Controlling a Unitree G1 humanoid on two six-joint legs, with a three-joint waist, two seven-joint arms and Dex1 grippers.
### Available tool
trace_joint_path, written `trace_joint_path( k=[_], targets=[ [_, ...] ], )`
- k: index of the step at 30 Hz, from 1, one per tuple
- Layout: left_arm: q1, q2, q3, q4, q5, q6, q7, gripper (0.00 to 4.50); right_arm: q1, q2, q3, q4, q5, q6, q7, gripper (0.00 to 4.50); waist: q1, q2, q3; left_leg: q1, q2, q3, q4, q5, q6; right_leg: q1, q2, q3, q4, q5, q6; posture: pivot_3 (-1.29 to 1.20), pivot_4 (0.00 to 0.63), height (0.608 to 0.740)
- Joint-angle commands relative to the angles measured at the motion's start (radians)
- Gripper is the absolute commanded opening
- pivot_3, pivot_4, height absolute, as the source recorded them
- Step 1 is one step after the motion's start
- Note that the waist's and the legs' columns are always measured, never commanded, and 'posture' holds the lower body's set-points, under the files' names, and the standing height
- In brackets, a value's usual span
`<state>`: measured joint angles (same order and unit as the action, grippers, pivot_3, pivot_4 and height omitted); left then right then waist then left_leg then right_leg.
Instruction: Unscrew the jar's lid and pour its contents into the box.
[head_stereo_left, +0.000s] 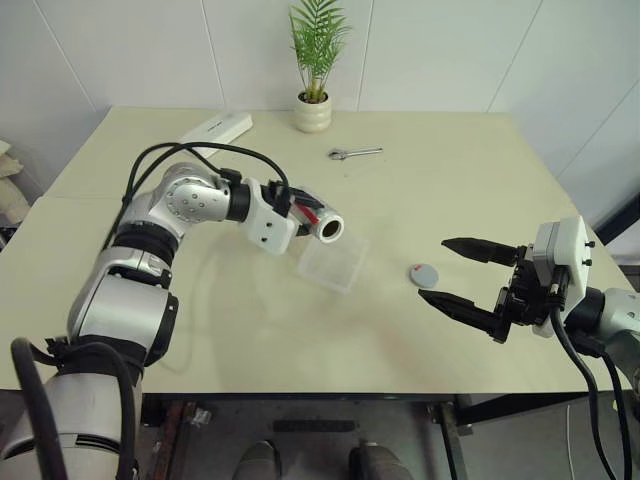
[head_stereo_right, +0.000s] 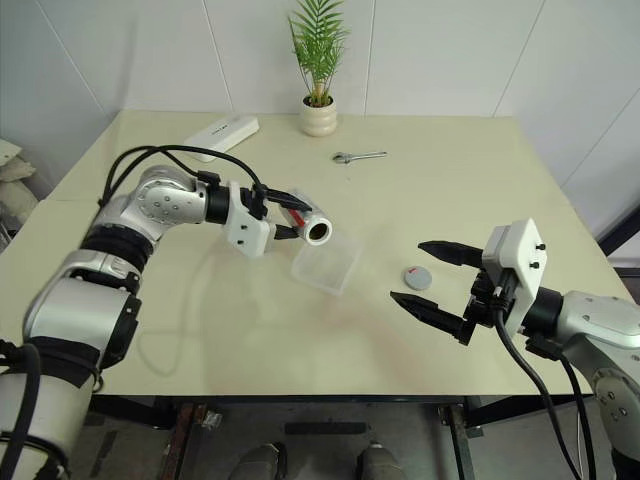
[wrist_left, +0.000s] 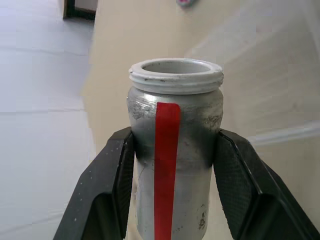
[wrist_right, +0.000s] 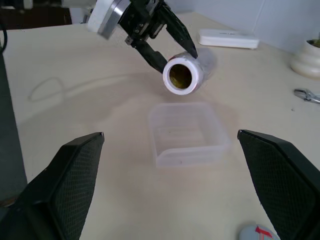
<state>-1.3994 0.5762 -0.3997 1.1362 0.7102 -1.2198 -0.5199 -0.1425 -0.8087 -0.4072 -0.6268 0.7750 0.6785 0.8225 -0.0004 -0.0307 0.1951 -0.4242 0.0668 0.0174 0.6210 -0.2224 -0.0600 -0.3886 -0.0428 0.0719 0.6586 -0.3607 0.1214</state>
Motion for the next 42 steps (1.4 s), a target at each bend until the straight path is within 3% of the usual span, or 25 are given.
trace_joint_path(
  k=[1, 7, 13, 18, 26, 37, 42],
  targets=[
    [-0.091, 0.034, -0.216, -0.121, 0.408, 0.049, 0.519, 1.97, 0.013, -0.005, -0.028, -0.055, 0.014, -0.009, -0.042, 4.50, 0.001, -0.001, 0.000, 0.000, 0.000, 0.000, 0.000, 0.000, 0.000, 0.000, 0.000, 0.000, 0.000, 0.000, 0.000, 0.00, 0.150, 0.740],
    [-0.182, 0.011, -0.528, -0.126, 0.768, 0.242, 1.140, 1.97, 0.011, -0.005, -0.003, -0.063, 0.012, -0.010, -0.083, 4.50, -0.001, -0.001, 0.001, 0.000, -0.001, 0.007, 0.000, -0.001, 0.001, -0.003, 0.000, 0.009, 0.000, 0.002, 0.004, 0.00, 0.150, 0.740],
    [-0.209, -0.019, -0.715, -0.086, 0.940, 0.465, 1.410, 1.96, -0.003, -0.005, 0.019, -0.059, 0.007, -0.015, -0.108, 4.50, 0.002, -0.004, 0.003, 0.000, -0.001, 0.012, 0.000, -0.001, 0.002, -0.005, 0.000, 0.014, 0.000, 0.002, 0.005, 0.00, 0.150, 0.740],
    [-0.211, -0.031, -0.787, -0.055, 0.991, 0.587, 1.492, 1.96, -0.014, -0.008, 0.034, -0.042, -0.005, -0.027, -0.105, 4.50, 0.003, -0.005, 0.003, 0.001, -0.001, 0.015, 0.000, -0.001, 0.001, -0.006, 0.000, 0.016, 0.000, 0.002, 0.005, 0.00, 0.150, 0.740],
    [-0.236, -0.029, -0.800, -0.057, 0.986, 0.706, 1.573, 1.96, -0.065, -0.016, 0.064, 0.006, -0.023, -0.048, -0.083, 4.50, 0.018, -0.007, 0.004, 0.001, -0.001, 0.016, 0.001, -0.001, 0.001, -0.007, 0.000, 0.018, 0.001, 0.003, 0.006, 0.00, 0.150, 0.740],
    [-0.225, 0.014, -0.790, -0.144, 0.966, 0.733, 1.678, 1.96, -0.093, -0.014, 0.082, 0.030, -0.032, -0.060, -0.066, 4.50, 0.027, -0.008, 0.004, 0.002, -0.001, 0.019, 0.006, -0.002, -0.001, -0.007, 0.000, 0.021, 0.003, 0.003, 0.007, 0.00, 0.150, 0.740],
    [-0.212, 0.018, -0.732, -0.069, 0.865, 0.650, 1.608, 1.96, -0.097, -0.012, 0.089, 0.035, -0.036, -0.066, -0.065, 4.50, 0.024, -0.008, 0.004, 0.002, -0.001, 0.021, 0.008, -0.002, 0.000, -0.007, 0.000, 0.022, 0.004, 0.004, 0.009, 0.00, 0.150, 0.740]
  ],
)
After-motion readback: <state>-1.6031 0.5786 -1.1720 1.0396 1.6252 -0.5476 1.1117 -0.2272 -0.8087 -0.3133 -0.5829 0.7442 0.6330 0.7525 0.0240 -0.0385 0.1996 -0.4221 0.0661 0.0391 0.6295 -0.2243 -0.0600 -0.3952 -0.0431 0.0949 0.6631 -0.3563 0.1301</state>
